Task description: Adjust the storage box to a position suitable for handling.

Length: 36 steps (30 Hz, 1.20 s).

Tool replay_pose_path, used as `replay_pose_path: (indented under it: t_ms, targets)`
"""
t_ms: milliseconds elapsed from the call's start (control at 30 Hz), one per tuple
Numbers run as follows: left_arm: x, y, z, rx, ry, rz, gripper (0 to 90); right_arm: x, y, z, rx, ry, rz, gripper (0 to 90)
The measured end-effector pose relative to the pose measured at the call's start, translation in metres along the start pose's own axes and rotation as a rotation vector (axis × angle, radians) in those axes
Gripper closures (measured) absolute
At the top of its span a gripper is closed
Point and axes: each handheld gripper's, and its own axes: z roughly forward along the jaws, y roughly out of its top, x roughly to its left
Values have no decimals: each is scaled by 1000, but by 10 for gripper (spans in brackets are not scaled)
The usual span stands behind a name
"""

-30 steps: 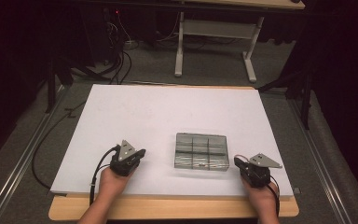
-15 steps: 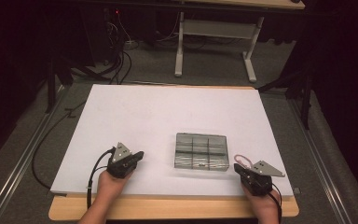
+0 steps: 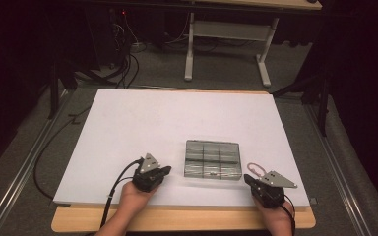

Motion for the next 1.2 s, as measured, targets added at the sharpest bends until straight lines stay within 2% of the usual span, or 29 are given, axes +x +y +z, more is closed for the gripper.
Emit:
replay_pose_path:
  t_ms: [167, 233, 300, 367, 433, 500, 600, 633, 700, 800, 1200]
  targets:
    - [-18, 8, 18, 36, -26, 31, 900, -1, -1, -1, -3, 2, -1, 900]
    - [-21, 10, 20, 31, -25, 31, 900, -1, -1, -2, -2, 7, 2, 900]
    - [-23, 10, 20, 33, -44, 26, 900, -1, -1, -2, -6, 3, 1, 900]
    - [-24, 11, 19, 28, -41, 38, 900, -2, -1, -2, -5, -2, 2, 900]
    - [-21, 10, 15, 12, -41, 36, 900, -4, -2, -2, -3, 3, 11, 900]
    - [-13, 8, 6, -15, -22, 38, 900, -4, -2, -2, -6, 7, 13, 900]
    - [6, -2, -10, -50, 28, 16, 900, -2, 0, -3, -12, 12, 2, 900]
    - [12, -7, -14, -49, 58, 7, 900, 0, 1, -2, -8, 14, 1, 900]
    - [17, -12, -18, -39, 79, 13, 900, 0, 2, -1, -10, 8, -5, 900]
    - [19, -15, -22, -65, 66, -4, 900, 0, 3, -2, -14, 13, -2, 900]
    - [19, -16, -23, -76, 65, -7, 900, -1, 8, -4, -37, 14, -1, 900]
